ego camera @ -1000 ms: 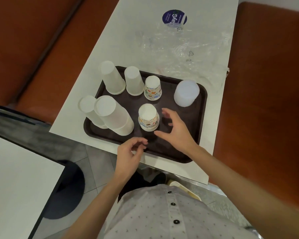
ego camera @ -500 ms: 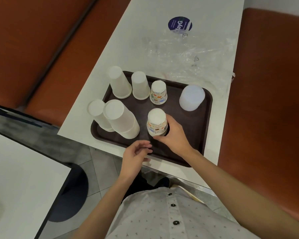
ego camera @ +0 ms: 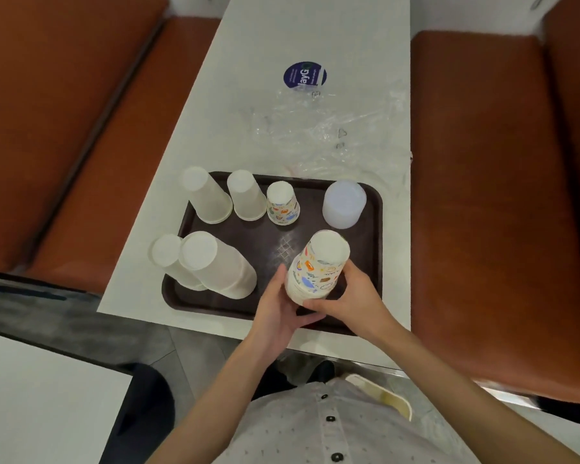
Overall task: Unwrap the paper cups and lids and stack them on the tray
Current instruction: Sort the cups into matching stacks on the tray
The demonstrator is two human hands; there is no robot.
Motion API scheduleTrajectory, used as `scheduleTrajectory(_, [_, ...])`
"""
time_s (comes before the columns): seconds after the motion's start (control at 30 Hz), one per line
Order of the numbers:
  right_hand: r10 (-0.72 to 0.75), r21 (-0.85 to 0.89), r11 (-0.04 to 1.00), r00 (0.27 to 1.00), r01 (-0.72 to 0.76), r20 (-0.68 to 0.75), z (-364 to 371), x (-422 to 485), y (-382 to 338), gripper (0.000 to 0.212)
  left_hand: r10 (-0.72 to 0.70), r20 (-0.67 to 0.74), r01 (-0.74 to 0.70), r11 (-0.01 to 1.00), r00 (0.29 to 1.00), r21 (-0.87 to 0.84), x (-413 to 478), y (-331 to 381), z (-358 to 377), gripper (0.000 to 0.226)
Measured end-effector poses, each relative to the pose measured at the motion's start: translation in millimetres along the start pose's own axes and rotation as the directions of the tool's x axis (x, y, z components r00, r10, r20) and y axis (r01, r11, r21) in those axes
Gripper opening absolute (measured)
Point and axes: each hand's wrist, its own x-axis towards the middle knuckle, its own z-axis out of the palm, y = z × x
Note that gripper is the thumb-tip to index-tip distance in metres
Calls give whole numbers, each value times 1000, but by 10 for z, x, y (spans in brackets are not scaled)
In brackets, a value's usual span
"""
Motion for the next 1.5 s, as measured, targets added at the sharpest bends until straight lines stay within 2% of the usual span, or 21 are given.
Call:
scheduleTrajectory(0.13, [-25,2,1000,999,25,21,-70,-3,-290,73,3,101,4,997,995,-75,1,82,182,56])
scheduleTrajectory(0.23, [-71,6,997,997,71,40,-195,-24,-507,76,22,124,-9,994,992,-107,-11,147,196,57])
scheduleTrajectory(0.3, [-59,60,997,998,57,22,-264,-50,-605,68,11,144,3,995,989,-98,-48,198,180,63])
scheduleTrajectory(0.37, [-33,130,991,999,34,-5,-303,-95,-696,70,0,191,18,996,982,-92,-118,247,179,64])
scheduleTrajectory(0.47, [-67,224,971,995,81,-69,-320,-184,-896,62,7,286,20,996,958,-91,-272,355,221,66])
scheduleTrajectory(0.57, [-117,297,944,986,147,-116,-332,-218,-1154,56,61,400,-45,998,914,-50,-437,568,286,73])
scheduleTrajectory(0.67, [-170,358,908,972,218,-161,-331,-136,-1453,51,149,468,-207,975,871,76,-598,906,388,80])
scheduleTrajectory(0.8, [-216,365,892,960,268,-177,-243,97,-1797,49,314,375,-403,896,872,186,-735,1429,451,90])
scheduleTrajectory(0.9, [-210,376,891,966,253,-151,-144,286,-1920,44,433,300,-518,789,850,329,-745,1733,363,68])
scheduleTrajectory(0.97, [-214,400,882,968,249,-131,-66,392,-1977,45,480,297,-564,699,826,439,-743,1903,283,60])
scheduleTrajectory(1.07, [-220,381,887,965,259,-143,56,532,-2072,51,502,334,-597,580,798,554,-749,2096,204,66])
scheduleTrajectory(1.13, [-216,340,905,964,257,-155,138,627,-2107,47,514,338,-599,516,788,612,-742,2158,185,60])
scheduleTrajectory(1.2, [-198,318,917,967,241,-162,214,705,-2135,39,525,334,-603,506,783,617,-713,2178,163,51])
scheduleTrajectory(1.3, [-159,319,924,971,210,-179,275,780,-2154,37,529,321,-600,523,785,606,-659,2217,120,61])
scheduleTrajectory(1.5, [-111,301,937,969,176,-220,332,857,-2147,30,496,344,-591,523,797,614,-545,2309,58,60])
